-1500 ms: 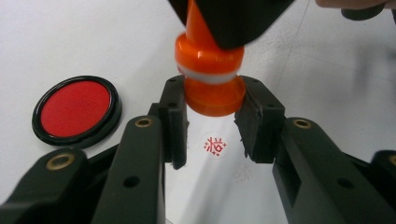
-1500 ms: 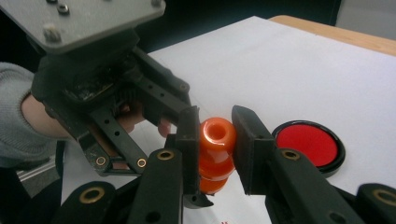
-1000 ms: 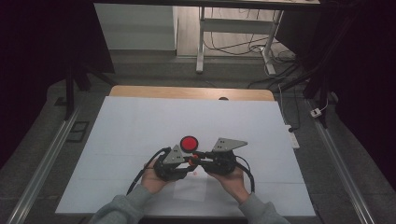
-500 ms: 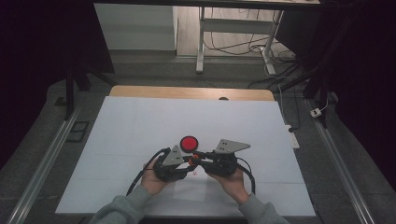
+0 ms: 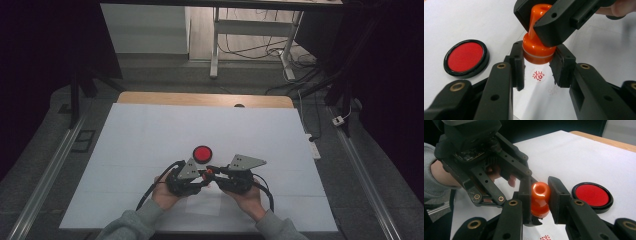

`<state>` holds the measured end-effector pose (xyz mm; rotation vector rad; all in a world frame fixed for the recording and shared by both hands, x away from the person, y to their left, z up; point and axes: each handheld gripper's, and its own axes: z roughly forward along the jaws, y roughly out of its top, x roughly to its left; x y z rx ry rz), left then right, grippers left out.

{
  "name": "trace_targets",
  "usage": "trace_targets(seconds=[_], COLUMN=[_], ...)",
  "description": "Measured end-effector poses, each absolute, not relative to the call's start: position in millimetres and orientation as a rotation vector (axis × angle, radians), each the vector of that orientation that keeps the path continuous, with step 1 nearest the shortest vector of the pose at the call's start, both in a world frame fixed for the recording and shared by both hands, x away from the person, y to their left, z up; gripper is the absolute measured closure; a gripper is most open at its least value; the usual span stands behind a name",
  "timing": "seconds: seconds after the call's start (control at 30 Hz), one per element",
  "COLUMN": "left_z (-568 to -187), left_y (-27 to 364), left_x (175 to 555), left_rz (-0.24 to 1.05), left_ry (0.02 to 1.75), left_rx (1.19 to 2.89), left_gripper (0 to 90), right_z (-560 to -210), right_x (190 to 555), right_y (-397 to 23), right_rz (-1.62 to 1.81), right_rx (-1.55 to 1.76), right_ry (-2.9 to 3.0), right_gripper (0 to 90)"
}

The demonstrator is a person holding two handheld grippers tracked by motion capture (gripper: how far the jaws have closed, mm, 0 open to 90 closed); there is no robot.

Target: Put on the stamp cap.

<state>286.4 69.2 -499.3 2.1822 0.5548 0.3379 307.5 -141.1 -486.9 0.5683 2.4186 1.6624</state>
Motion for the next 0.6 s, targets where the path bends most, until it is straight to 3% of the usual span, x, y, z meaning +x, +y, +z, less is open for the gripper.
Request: trace_targets(seconds=[0.6], left_z=[-499.3], left_y=[71.7], left_x=[287.2], left_rz=[0.349], left_ry=[0.547], left_rx=[2.128], left_gripper=[64.2], right_z=[-480.9], right_x=[307.8], right_y=[-141.5], right_rz=[1.659], right_rx=[0.534], right_ry=[2.399], right_gripper=[72.7])
